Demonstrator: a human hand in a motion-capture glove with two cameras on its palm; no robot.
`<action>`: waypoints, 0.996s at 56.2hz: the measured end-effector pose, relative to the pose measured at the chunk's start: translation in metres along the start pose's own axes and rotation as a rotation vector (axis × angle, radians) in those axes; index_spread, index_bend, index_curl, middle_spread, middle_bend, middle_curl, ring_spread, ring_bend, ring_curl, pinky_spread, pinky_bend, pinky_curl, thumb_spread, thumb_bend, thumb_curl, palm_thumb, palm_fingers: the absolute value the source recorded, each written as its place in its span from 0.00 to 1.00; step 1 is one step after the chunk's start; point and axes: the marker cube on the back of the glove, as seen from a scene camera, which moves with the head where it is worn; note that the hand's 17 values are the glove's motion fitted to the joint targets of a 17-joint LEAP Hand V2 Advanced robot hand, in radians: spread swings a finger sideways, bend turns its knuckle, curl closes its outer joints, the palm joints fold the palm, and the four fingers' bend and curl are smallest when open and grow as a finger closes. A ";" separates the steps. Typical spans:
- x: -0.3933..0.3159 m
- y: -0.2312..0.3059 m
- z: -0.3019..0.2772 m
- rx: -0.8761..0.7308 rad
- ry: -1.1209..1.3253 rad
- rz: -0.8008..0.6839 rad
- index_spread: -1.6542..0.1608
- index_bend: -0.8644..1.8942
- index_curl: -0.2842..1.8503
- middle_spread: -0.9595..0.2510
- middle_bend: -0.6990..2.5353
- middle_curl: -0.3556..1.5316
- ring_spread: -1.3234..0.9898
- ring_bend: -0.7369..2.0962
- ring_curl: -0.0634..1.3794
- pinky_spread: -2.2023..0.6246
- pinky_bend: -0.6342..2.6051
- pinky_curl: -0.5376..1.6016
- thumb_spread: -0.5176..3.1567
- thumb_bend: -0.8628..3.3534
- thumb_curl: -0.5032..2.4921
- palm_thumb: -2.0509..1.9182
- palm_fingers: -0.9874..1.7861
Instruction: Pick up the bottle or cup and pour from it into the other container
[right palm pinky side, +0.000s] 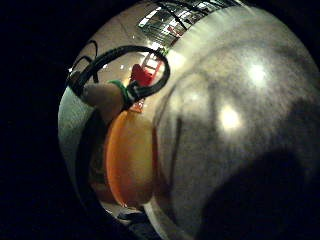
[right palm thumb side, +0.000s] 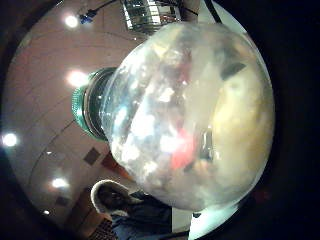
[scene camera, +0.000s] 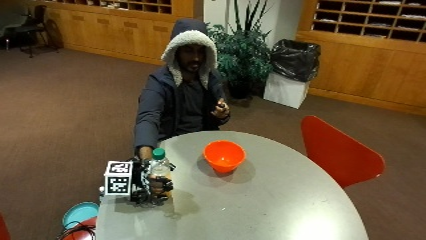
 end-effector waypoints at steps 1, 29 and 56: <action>-0.003 0.001 -0.001 0.005 -0.009 -0.004 0.74 0.36 0.27 0.59 0.32 0.40 0.50 0.47 0.31 0.82 0.28 0.40 0.31 0.20 0.35 0.76 0.76; -0.188 0.050 0.023 -0.052 0.260 -0.340 0.75 0.36 0.27 0.58 0.31 0.42 0.49 0.47 0.32 0.79 0.29 0.42 0.27 0.20 0.37 0.76 0.77; -0.208 0.094 0.121 -0.186 1.260 -0.350 0.76 0.35 0.27 0.58 0.30 0.43 0.49 0.47 0.33 0.77 0.30 0.43 0.27 0.20 0.38 0.76 0.77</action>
